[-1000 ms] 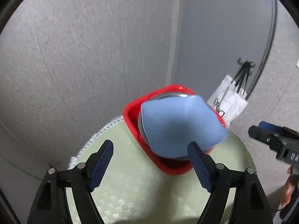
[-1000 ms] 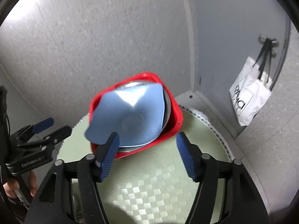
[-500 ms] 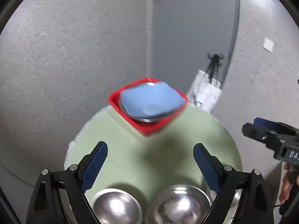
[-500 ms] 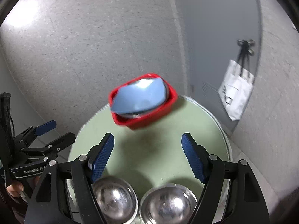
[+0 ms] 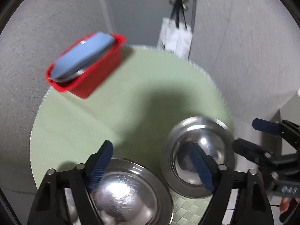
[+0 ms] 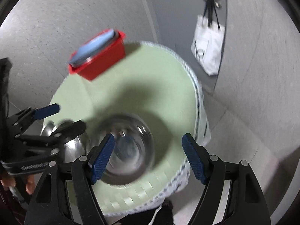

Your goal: Organize plates and bowls

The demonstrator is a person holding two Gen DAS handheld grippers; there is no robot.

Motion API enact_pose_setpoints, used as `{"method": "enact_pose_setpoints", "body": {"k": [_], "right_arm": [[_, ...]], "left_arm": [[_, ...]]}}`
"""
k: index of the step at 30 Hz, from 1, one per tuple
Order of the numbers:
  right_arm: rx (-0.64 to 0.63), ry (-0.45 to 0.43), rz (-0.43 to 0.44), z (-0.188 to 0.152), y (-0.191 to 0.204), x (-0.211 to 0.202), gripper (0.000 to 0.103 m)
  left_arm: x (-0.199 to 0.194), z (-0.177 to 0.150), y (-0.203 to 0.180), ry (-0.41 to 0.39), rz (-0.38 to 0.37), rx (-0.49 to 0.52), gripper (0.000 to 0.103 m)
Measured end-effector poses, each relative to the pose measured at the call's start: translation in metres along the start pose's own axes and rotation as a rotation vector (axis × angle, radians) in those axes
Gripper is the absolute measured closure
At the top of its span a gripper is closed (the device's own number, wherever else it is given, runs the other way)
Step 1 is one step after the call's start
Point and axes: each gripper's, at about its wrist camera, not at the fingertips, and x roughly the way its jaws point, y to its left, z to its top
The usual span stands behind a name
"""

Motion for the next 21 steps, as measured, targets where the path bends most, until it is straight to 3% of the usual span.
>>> {"method": "enact_pose_setpoints", "body": {"k": [2,7,9,13,15,21], "right_arm": [[0.03,0.044,0.024,-0.014,-0.011,0.012,0.027],[0.07,0.108,0.092,-0.032,-0.021,0.036,0.037],[0.098,0.13,0.13,-0.034,-0.024,0.042,0.049],[0.124,0.148,0.183,-0.036,-0.026,0.049,0.066],[0.123,0.152,0.203,-0.035,-0.024,0.05,0.08],[0.165,0.145,0.225,-0.034,-0.028,0.049,0.083]], "left_arm": [[0.012,-0.005,-0.005,0.047,0.014,0.006,0.028],[0.016,-0.007,-0.02,0.074,0.023,0.025,0.031],[0.023,0.005,-0.025,0.099,0.038,0.044,0.047],[0.033,0.022,-0.027,0.128,0.038,0.053,0.066],[0.036,0.029,-0.033,0.135,0.018,0.061,0.08],[0.039,0.037,-0.023,0.119,-0.035,0.066,0.088]]}}
